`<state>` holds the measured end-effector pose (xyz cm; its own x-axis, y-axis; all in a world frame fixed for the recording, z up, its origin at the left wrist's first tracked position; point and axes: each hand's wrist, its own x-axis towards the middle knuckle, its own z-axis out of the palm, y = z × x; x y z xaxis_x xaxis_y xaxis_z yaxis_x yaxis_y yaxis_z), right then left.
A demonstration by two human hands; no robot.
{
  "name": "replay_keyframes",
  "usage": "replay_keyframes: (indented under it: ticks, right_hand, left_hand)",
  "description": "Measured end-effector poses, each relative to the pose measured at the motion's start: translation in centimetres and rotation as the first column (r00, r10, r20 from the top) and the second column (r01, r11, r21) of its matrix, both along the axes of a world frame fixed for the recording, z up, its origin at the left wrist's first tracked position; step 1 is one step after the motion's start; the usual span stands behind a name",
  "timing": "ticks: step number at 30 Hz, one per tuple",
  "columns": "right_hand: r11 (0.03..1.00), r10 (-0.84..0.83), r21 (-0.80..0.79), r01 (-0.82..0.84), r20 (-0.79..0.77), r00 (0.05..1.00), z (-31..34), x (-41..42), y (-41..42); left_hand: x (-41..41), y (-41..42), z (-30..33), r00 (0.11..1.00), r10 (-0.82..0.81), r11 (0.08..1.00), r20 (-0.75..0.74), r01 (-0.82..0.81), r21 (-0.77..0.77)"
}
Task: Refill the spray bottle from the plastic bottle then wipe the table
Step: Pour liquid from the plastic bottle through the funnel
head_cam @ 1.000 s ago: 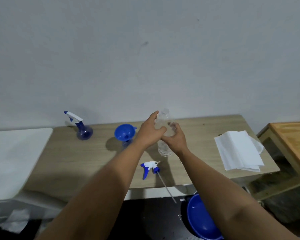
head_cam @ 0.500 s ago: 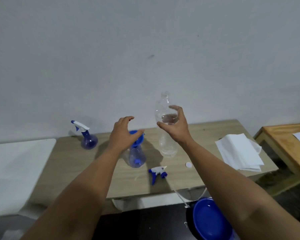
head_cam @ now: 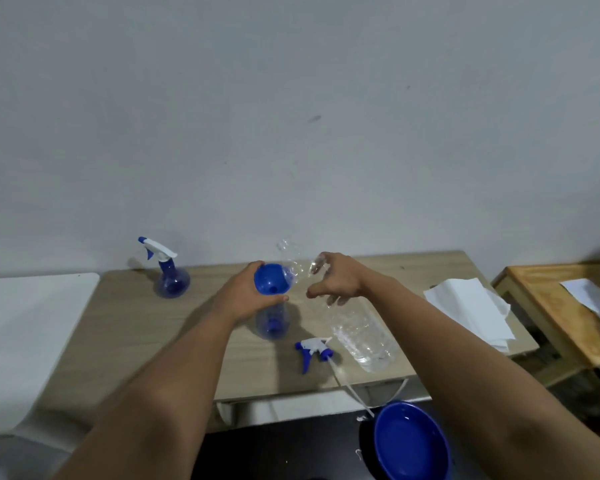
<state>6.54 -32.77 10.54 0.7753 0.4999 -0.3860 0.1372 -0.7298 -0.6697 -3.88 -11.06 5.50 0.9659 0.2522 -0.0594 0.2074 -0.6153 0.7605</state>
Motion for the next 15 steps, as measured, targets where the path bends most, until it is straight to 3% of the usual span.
replay_keyframes:
  ticks: [10,15]
  right_hand:
    - [0.978,0.056,-0.197,-0.074,-0.093,0.994,-0.04,0.28,-0.76]
    - [0.959,0.101,-0.255,-0.121,-0.09,0.991,0.6,-0.04,-0.59]
  left_hand:
    - [0.61,0.37,-1.02,1.0,0.027,0.989,-0.004,-0.027,-0.146]
    - [0.35,0.26,-0.75,1.0,0.03,0.988,-0.006,-0.031,-0.148]
